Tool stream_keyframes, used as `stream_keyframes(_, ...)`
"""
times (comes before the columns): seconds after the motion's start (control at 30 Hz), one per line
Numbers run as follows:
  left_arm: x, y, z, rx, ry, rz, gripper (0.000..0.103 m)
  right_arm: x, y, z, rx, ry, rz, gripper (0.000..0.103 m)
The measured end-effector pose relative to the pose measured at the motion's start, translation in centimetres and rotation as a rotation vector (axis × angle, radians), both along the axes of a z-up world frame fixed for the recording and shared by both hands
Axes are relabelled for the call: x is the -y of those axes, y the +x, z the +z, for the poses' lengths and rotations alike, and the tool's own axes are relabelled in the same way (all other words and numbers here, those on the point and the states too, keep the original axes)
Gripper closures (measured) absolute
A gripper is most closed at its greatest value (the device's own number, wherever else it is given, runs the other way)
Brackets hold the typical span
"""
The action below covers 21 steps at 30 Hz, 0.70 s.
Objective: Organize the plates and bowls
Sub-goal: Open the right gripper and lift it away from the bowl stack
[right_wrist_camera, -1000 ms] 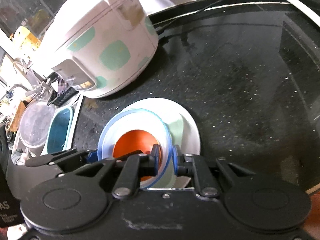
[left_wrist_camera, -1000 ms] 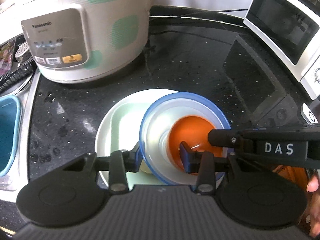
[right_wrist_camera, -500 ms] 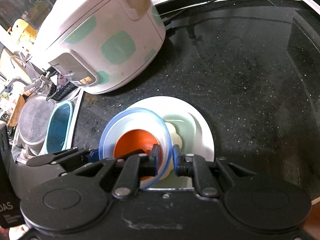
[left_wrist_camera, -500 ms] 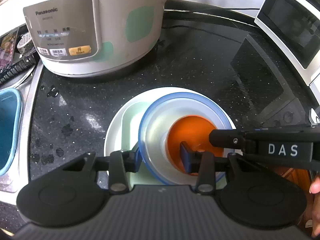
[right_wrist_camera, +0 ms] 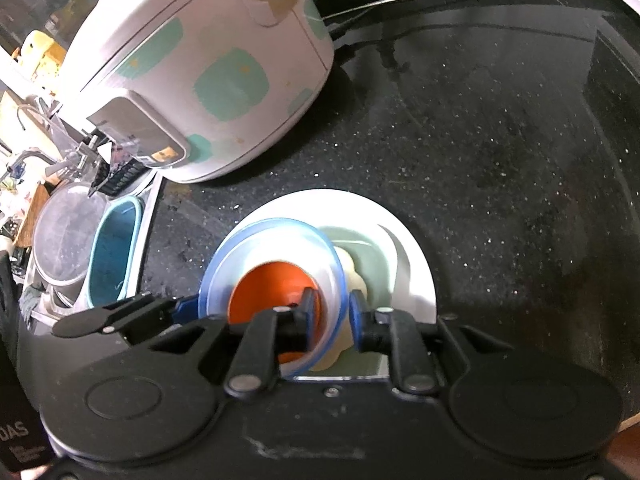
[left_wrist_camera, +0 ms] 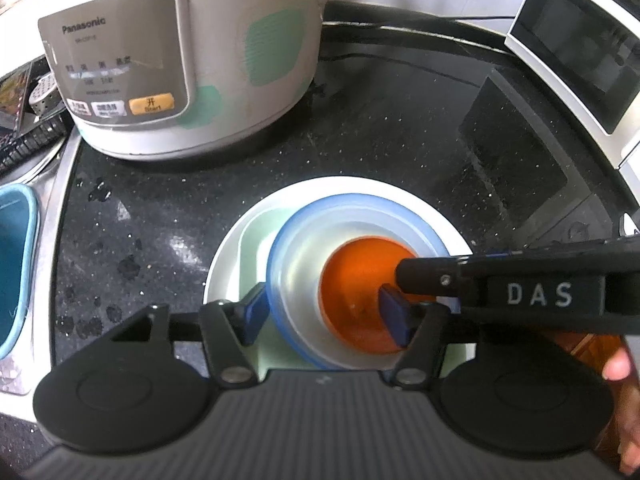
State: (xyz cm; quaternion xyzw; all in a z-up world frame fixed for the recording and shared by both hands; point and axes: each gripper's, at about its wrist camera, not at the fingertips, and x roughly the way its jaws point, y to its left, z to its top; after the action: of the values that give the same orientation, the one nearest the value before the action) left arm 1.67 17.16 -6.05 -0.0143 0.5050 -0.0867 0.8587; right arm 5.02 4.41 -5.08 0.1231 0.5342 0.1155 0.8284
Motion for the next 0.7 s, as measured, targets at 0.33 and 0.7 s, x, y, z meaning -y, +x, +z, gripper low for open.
stream_keyframes(0.33, -0.8, -1.1, 1.5, 0.08, -0.003, 0.012, 0.014, 0.6, -1.4, 1.6, 0.089, -0.027, -0.016, 0.048)
stream_keyframes(0.7, -2.2, -4.4, 3.2, 0.214, -0.015, -0.025, 0.0, 2.1, -5.7, 4.5, 0.243, -0.07, -0.023, 0.0)
